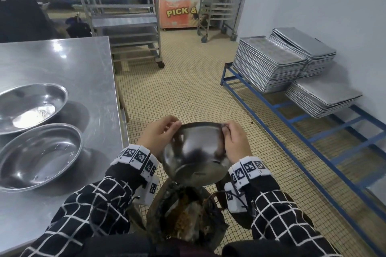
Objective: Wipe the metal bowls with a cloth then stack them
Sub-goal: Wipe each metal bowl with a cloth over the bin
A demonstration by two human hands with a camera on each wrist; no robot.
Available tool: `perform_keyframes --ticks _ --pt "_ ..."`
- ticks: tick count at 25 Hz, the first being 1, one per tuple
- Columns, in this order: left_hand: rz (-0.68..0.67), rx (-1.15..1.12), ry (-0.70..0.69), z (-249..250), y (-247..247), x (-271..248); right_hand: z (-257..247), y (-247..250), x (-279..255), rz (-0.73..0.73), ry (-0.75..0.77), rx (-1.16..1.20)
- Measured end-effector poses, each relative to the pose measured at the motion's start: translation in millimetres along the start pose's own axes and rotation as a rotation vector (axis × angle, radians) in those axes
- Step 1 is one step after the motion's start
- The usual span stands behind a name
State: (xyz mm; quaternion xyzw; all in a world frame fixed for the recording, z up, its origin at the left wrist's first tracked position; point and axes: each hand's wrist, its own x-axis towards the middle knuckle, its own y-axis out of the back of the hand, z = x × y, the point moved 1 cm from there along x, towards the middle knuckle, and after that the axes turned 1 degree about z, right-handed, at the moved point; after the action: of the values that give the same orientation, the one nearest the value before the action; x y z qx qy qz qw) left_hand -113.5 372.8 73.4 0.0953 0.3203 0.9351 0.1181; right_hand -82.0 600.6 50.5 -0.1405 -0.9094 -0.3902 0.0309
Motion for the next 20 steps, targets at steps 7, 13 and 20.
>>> perform_keyframes --ticks 7,13,20 --pt "0.136 0.351 -0.044 13 -15 5 -34 -17 3 -0.11 0.21 -0.068" --pt "0.249 0.207 0.073 1 -8 2 -52 -13 -28 0.092 0.277 0.132" --pt "0.269 0.044 0.042 8 -4 -2 -43 -21 -28 0.089 0.063 0.064"
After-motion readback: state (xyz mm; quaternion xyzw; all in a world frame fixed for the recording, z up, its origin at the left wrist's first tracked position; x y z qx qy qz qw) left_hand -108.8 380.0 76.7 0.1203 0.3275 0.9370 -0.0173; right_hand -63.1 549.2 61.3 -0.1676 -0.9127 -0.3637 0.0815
